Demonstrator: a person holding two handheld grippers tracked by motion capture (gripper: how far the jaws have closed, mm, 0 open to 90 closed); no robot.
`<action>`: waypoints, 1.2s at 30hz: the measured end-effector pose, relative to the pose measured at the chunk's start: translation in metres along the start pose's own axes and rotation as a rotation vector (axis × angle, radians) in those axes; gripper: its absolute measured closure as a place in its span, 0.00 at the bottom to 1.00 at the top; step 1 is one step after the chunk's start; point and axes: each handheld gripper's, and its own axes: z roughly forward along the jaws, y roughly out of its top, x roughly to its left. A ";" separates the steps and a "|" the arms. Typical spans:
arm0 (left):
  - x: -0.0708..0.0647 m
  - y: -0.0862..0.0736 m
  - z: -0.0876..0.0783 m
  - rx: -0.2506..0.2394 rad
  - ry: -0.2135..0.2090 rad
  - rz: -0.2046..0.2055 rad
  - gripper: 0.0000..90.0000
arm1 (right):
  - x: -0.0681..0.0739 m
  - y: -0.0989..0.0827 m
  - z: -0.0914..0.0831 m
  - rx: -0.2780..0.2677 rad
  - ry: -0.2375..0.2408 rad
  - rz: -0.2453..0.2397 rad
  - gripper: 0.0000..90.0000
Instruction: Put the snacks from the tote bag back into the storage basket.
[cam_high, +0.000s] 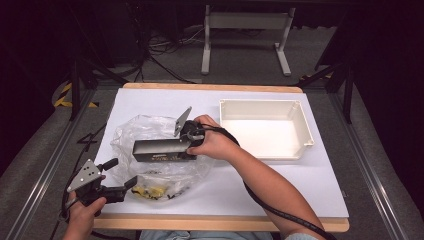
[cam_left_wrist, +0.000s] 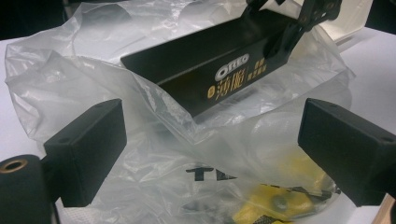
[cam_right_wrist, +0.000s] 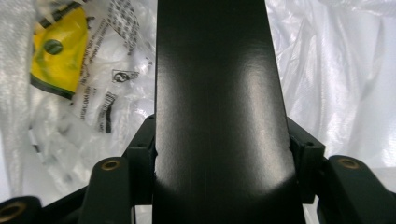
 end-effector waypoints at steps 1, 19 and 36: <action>0.000 0.000 0.000 0.000 0.000 0.000 0.10 | 0.000 0.001 -0.003 -0.001 0.002 -0.002 0.48; 0.000 0.000 0.000 -0.004 0.003 -0.002 0.10 | 0.007 0.013 -0.043 -0.026 0.000 -0.030 0.48; 0.000 0.000 0.002 -0.008 0.002 -0.002 0.10 | 0.014 0.013 -0.087 -0.033 0.028 -0.054 0.48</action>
